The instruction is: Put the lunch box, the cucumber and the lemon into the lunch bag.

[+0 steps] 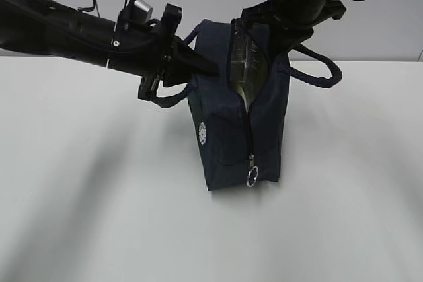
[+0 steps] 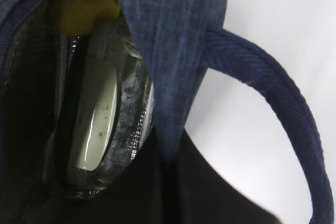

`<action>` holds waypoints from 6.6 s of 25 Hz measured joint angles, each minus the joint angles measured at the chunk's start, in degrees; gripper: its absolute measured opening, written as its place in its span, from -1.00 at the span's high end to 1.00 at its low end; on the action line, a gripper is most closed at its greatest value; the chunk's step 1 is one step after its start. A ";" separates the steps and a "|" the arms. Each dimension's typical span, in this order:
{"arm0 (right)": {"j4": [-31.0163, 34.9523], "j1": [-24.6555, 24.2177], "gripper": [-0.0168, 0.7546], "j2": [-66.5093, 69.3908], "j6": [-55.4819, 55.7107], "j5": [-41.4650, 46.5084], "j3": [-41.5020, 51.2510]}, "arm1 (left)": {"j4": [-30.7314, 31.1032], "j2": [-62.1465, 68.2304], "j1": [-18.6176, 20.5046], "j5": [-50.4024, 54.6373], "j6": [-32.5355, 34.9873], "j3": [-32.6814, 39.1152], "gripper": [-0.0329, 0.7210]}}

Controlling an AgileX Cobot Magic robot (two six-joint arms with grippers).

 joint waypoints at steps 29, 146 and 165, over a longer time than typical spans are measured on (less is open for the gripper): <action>1.55 -0.10 -0.08 0.31 0.10 -0.96 4.28 | -4.08 2.15 -0.13 1.52 1.39 0.00 0.09; 100.92 -0.10 -0.27 -39.11 -119.68 -37.54 92.13 | 70.31 -72.25 -0.11 14.83 -33.56 15.88 0.29; 101.34 -0.10 -0.27 -16.70 -120.05 -33.59 77.35 | 70.41 -72.25 -0.11 14.83 -33.56 15.88 0.29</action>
